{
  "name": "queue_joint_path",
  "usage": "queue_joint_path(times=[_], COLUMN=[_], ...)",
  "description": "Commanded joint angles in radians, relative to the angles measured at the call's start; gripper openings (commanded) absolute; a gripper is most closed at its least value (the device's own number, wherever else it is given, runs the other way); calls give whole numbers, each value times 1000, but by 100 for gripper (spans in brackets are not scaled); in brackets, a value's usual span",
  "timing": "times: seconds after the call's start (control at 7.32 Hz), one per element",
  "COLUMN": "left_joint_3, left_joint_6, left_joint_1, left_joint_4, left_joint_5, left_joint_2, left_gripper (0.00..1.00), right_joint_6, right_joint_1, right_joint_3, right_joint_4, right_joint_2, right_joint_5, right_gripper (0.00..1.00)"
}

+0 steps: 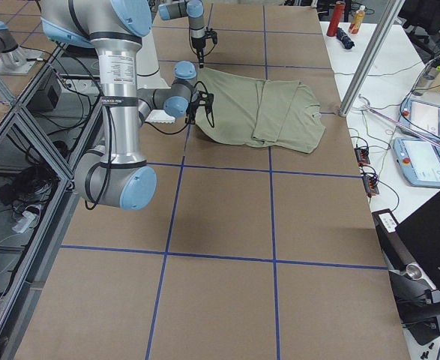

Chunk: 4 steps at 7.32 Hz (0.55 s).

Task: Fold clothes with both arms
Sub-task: 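Lower both grippers and grasp the two hem corners nearest the robot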

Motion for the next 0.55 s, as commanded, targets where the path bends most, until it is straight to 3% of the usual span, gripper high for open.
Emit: queue_joint_path(times=[0.0,0.14,0.27,0.41], left_joint_3=[-158,-218,-281,-284], left_joint_6=[-45,-102,-161,-163], left_joint_1=[78,150,223,220], left_joint_4=[148,183,243,257], left_joint_5=[-13,-23,-22,-23], left_joint_2=[-4,-6,-7,-27], left_gripper=[0,0,0,0], right_joint_6=[-1,-6,-6,-6], right_joint_1=[1,1,1,10], right_joint_3=[125,173,207,208], right_joint_4=[-3,-4,-4,-4], right_joint_2=[-100,-126,-141,-134], right_joint_5=[119,219,267,273], right_gripper=[0,0,0,0])
